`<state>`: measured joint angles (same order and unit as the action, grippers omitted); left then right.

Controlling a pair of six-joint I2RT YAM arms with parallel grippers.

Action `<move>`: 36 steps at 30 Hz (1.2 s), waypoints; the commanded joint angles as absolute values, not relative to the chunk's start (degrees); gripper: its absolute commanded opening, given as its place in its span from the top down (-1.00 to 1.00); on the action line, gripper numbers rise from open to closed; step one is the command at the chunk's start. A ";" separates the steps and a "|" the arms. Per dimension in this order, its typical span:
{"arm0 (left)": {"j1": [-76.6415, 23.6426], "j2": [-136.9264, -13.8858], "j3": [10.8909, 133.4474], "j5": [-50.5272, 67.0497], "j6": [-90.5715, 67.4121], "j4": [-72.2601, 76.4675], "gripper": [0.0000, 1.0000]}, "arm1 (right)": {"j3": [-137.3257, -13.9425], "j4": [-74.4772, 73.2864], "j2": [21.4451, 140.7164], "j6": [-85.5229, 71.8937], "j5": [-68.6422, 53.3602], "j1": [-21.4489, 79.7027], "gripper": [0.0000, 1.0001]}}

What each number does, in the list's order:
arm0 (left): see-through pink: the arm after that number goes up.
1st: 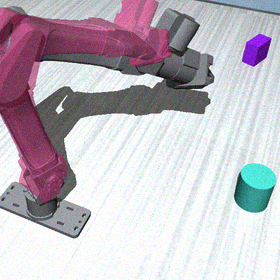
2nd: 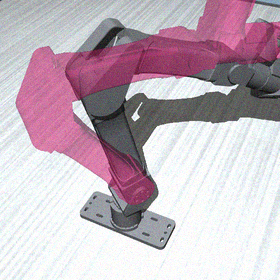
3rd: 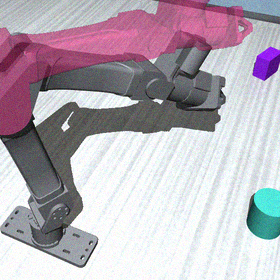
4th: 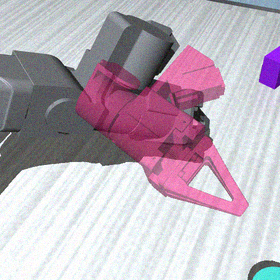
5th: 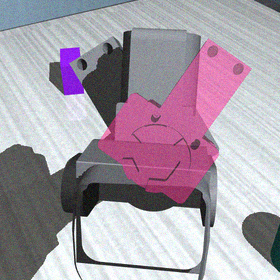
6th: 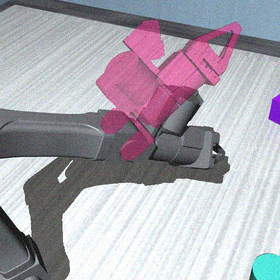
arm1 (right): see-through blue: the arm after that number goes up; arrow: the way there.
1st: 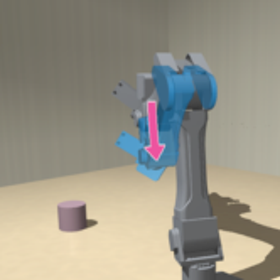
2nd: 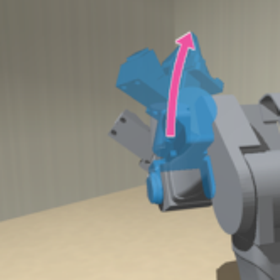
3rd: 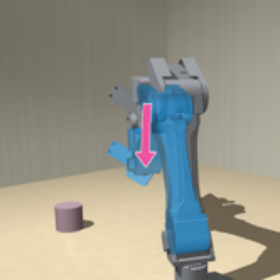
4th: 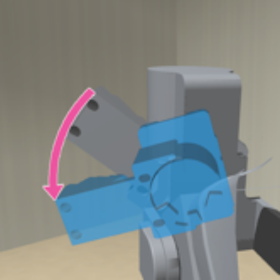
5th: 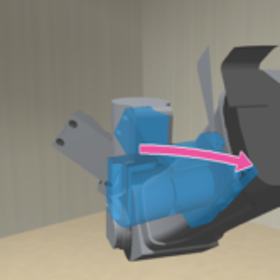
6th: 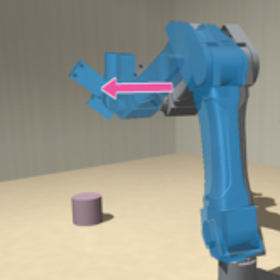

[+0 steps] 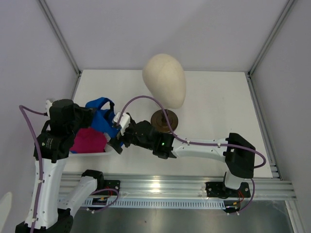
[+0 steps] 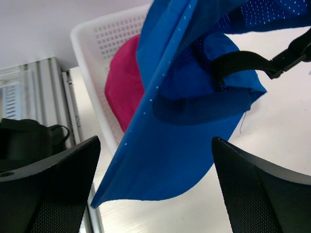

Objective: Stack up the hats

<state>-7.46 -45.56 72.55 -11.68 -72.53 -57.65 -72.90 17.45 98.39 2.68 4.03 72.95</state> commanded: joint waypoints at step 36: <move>-16.52 -44.83 79.45 -17.04 -70.19 -51.07 0.74 | -69.79 25.06 91.60 2.04 7.19 70.25 1.00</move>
